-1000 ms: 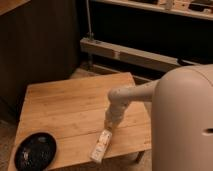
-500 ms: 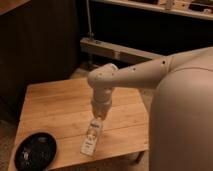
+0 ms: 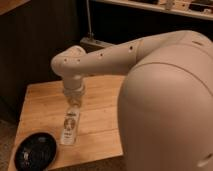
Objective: Place the bottle in the ceramic bowl
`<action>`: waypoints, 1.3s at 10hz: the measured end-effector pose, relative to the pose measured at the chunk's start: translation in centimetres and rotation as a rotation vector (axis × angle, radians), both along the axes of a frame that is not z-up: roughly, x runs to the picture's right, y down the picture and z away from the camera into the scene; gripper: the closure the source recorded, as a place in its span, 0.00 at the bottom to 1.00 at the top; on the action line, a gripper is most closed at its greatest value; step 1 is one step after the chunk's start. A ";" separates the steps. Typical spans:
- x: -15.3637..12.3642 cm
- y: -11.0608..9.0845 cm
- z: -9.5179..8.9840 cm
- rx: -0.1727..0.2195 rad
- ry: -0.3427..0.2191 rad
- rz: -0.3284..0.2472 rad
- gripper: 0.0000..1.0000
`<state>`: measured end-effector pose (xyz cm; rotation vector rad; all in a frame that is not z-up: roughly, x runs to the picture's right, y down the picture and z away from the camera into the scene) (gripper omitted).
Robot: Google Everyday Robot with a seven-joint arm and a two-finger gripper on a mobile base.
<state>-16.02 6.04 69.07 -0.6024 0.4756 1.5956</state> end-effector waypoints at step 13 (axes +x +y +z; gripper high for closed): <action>-20.7 5.7 1.1 0.164 -0.433 -0.146 0.62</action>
